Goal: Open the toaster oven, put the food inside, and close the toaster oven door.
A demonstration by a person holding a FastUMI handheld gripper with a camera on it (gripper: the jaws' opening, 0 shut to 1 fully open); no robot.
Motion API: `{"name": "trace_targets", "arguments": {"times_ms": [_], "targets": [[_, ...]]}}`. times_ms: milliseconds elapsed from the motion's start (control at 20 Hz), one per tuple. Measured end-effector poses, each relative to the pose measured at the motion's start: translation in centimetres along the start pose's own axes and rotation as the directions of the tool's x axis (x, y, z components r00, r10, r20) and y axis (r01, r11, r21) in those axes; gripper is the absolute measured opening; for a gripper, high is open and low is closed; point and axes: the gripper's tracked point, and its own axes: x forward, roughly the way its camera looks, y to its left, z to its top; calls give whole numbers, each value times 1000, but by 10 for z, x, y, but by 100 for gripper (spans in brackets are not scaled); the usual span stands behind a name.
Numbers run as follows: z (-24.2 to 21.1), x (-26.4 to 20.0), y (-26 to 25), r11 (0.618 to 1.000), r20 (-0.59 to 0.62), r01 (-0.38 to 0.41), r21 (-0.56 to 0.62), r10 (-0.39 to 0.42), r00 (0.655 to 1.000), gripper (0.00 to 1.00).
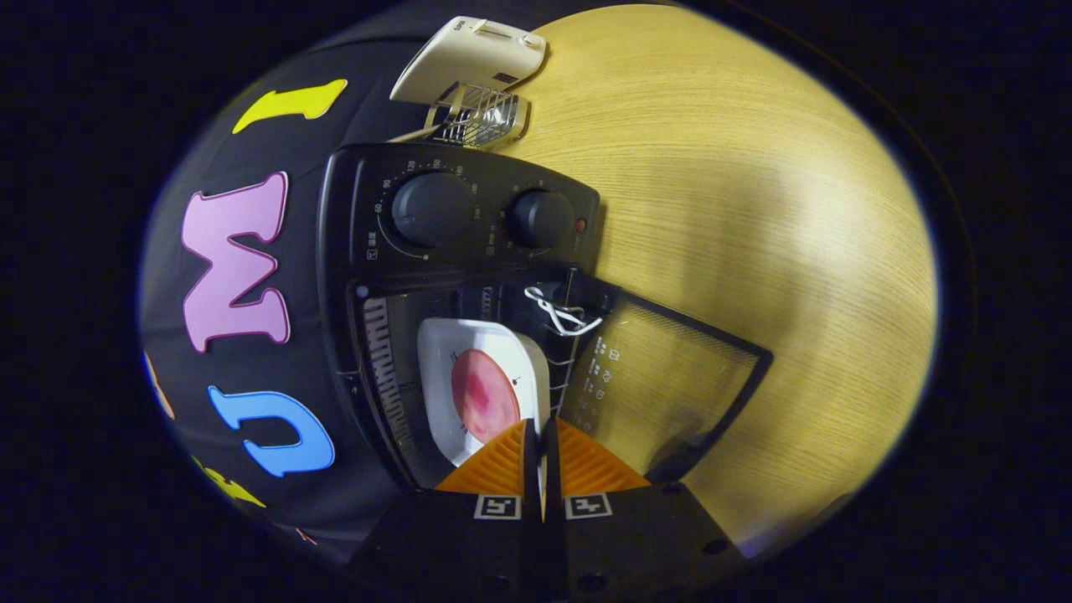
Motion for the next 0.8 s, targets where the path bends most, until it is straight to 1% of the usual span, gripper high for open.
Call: {"name": "trace_targets", "arguments": {"times_ms": [300,550,650,700,750,800], "targets": [[-4,41,27,992,65,-5,127,-4,998,5],[-9,59,32,988,92,22,155,-36,995,5],[-12,62,38,985,96,13,173,-30,995,5],[-14,63,38,986,90,16,168,-32,995,9],[-16,61,38,986,82,8,169,-22,996,9],[-19,61,40,984,75,7,177,-21,997,13]]}}
